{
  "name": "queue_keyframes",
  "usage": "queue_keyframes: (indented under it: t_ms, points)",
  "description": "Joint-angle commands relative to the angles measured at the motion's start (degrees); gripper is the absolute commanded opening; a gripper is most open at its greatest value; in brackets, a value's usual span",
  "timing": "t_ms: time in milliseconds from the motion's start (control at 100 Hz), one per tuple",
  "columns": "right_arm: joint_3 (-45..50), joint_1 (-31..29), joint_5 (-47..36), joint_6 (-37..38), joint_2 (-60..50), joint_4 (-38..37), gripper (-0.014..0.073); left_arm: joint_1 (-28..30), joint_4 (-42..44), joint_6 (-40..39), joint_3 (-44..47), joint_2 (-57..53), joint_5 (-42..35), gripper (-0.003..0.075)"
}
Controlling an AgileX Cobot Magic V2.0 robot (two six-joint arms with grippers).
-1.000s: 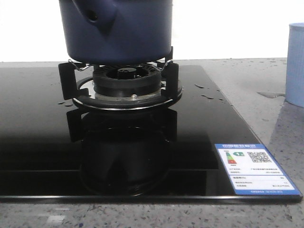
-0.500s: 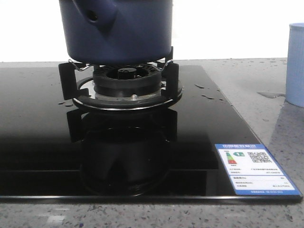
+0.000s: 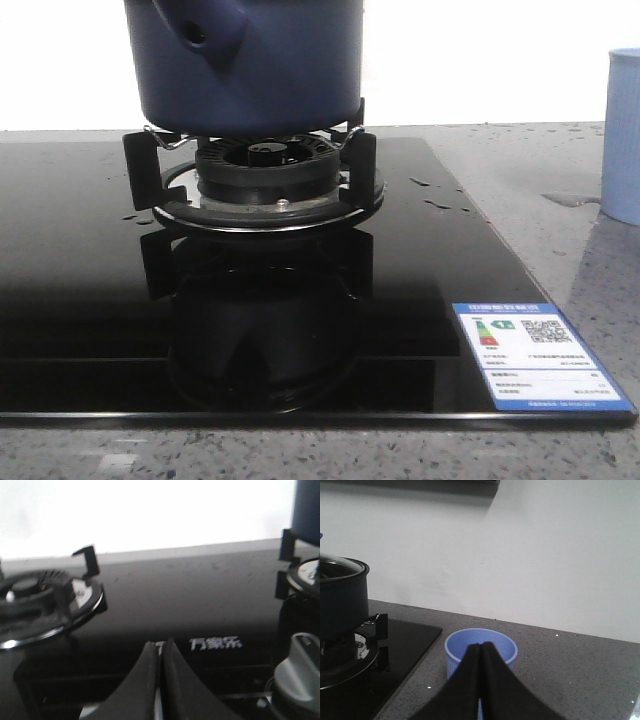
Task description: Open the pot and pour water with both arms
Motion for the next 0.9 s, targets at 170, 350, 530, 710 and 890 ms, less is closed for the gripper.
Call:
queue_keyframes:
  t_ms: [170, 350, 530, 710, 890]
  points:
    - [-1.29, 0.17, -4.23, -0.06, 0.51, 0.05, -0.0074, 2.45, 0.79, -4.07, 1.85, -2.06, 7.21, -0.0019]
    - [-1.29, 0.17, -4.23, -0.06, 0.51, 0.05, -0.0074, 2.49, -0.64, -4.07, 1.85, -2.06, 7.21, -0.0019]
    - [-1.29, 0.17, -4.23, -0.06, 0.51, 0.05, -0.0074, 2.49, -0.64, -4.07, 1.85, -2.06, 7.21, -0.0019]
    - [-1.29, 0.17, -4.23, -0.06, 0.51, 0.05, -0.0074, 2.49, -0.64, -4.07, 1.85, -2.06, 7.21, -0.0019]
    - [-1.29, 0.17, -4.23, -0.06, 0.51, 0.05, -0.0074, 2.49, -0.64, -4.07, 1.85, -2.06, 7.21, -0.0019]
